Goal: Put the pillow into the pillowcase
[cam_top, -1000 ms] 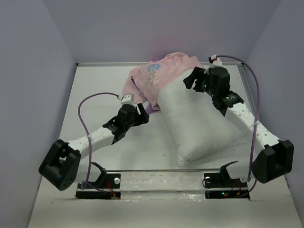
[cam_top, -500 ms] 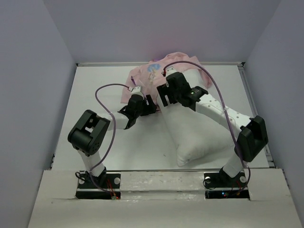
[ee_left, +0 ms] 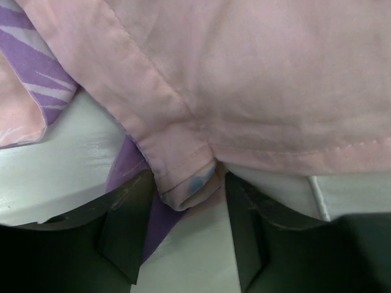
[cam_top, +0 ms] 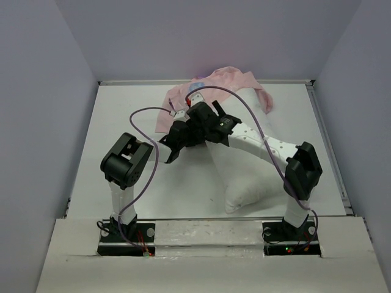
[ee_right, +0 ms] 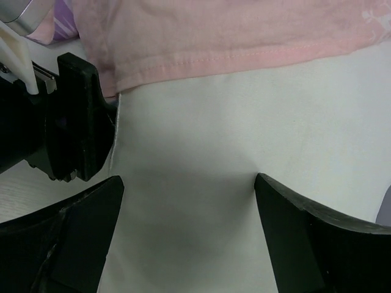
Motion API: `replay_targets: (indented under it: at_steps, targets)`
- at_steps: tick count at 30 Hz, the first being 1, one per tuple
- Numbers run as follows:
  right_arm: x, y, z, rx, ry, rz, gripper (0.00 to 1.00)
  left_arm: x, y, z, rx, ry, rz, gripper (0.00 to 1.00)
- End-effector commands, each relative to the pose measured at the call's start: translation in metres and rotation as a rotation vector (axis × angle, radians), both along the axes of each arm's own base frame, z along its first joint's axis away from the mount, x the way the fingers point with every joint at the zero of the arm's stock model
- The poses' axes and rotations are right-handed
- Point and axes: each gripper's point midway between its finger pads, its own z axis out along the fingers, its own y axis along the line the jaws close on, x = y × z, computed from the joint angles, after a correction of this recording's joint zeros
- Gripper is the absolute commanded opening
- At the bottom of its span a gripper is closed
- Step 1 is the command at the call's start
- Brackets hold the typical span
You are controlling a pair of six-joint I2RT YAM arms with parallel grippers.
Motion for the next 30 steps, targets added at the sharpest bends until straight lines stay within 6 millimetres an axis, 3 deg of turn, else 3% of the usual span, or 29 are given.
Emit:
replay_targets:
  at_steps: [1,4,7,10,12,13,15,16,17,18,20,21,23,27,29,30]
  targets:
    - [0.001,0.010,0.008,0.012,-0.016,0.004,0.94,0.002,-0.001,0.006,-0.042,-0.040,0.007,0.58]
    - [0.004,0.017,-0.017,-0.016,0.024,0.008,0.98,-0.001,0.001,0.007,-0.051,-0.045,0.012,0.49]
    - [0.017,0.019,-0.040,-0.014,0.064,-0.010,1.00,-0.002,0.002,0.008,-0.058,-0.054,0.014,0.49]
    - [0.036,0.005,-0.047,-0.016,0.063,-0.061,0.98,0.003,0.002,0.009,-0.059,-0.060,0.013,0.50]
    - [0.047,-0.006,-0.050,0.001,0.060,-0.108,0.80,0.010,-0.002,0.011,-0.068,-0.069,0.001,0.51]
    - [0.048,-0.004,-0.043,0.032,0.040,-0.115,0.38,0.013,-0.004,0.013,-0.071,-0.076,-0.004,0.52]
    - [0.054,-0.011,-0.030,0.090,0.015,-0.125,0.05,0.018,-0.007,0.010,-0.068,-0.080,-0.011,0.51]
    - [0.053,-0.007,-0.020,0.136,0.004,-0.113,0.00,0.024,-0.010,0.015,-0.076,-0.095,-0.016,0.51]
    - [0.052,-0.003,-0.012,0.198,0.014,-0.086,0.00,0.027,-0.012,0.016,-0.083,-0.101,-0.026,0.51]
    - [0.048,-0.001,0.013,0.275,-0.029,-0.068,0.00,0.032,-0.016,0.019,-0.099,-0.117,-0.037,0.46]
    - [0.047,-0.007,0.039,0.336,-0.091,-0.067,0.00,0.033,-0.020,0.021,-0.112,-0.120,-0.055,0.28]
    - [0.043,-0.012,0.057,0.357,-0.122,-0.071,0.00,0.031,-0.022,0.028,-0.130,-0.132,-0.070,0.13]
    - [0.044,-0.021,0.073,0.380,-0.153,-0.087,0.00,0.025,-0.025,0.042,-0.163,-0.159,-0.091,0.02]
    - [0.047,-0.010,0.090,0.460,-0.174,-0.068,0.00,-0.011,-0.040,0.092,-0.279,-0.205,-0.200,0.00]
    - [0.055,0.000,0.086,0.496,-0.170,-0.084,0.00,-0.040,-0.051,0.126,-0.347,-0.227,-0.300,0.00]
    - [0.061,0.004,0.086,0.515,-0.183,-0.094,0.00,-0.060,-0.059,0.153,-0.408,-0.253,-0.358,0.00]
